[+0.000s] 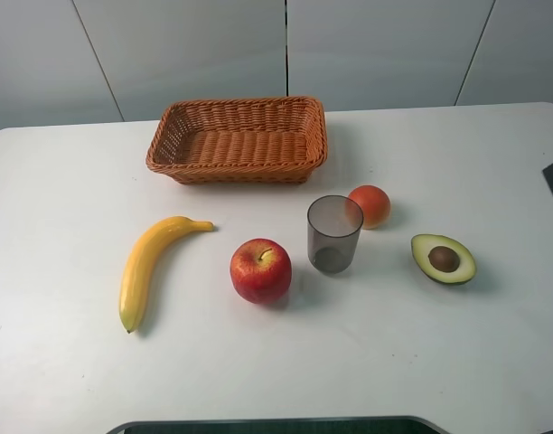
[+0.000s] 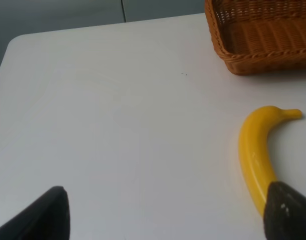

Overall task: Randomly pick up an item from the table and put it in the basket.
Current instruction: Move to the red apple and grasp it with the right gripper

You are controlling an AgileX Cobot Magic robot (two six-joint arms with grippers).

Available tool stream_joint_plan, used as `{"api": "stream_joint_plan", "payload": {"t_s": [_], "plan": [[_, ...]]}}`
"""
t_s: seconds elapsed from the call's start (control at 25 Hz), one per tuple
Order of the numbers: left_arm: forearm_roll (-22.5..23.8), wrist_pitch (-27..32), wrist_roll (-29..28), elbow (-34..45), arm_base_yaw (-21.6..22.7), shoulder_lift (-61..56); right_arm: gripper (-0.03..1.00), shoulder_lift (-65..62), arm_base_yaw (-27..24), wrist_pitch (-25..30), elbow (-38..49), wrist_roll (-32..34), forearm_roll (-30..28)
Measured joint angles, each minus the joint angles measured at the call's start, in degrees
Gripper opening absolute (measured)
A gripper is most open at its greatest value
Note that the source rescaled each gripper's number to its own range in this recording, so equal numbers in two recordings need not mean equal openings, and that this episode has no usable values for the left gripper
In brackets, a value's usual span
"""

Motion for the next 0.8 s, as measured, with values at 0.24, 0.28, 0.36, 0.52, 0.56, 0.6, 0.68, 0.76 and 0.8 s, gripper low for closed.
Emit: {"api": "stream_joint_plan", "payload": {"t_s": [0.24,0.28,0.36,0.52,0.56,0.6,0.68,0.76,0.8], "plan": [[0.00,0.00,0.00,0.00,0.00,0.00,1.00,16.87,11.32,-0.99,-7.23,-3.44,-1.25],[0.00,0.00,0.00,0.00,0.00,0.00,1.00,19.41,13.57,-1.10,-8.24,-4.07,-1.25],[0.00,0.00,0.00,0.00,0.00,0.00,1.00,23.70,17.76,-1.28,-10.15,-5.83,-1.25],[0.00,0.00,0.00,0.00,0.00,0.00,1.00,31.61,25.84,-1.39,-13.60,-9.98,-1.12],[0.00,0.00,0.00,0.00,0.00,0.00,1.00,33.46,27.55,-1.62,-14.35,-10.76,-0.84],[0.00,0.00,0.00,0.00,0.00,0.00,1.00,34.95,28.98,-1.96,-15.25,-11.50,-0.46],[0.00,0.00,0.00,0.00,0.00,0.00,1.00,38.44,32.14,-2.69,-16.89,-12.83,0.02],[0.00,0.00,0.00,0.00,0.00,0.00,1.00,41.50,34.58,-3.83,-18.60,-13.36,0.14],[0.00,0.00,0.00,0.00,0.00,0.00,1.00,43.07,35.65,-4.44,-19.38,-13.51,0.14]]}}
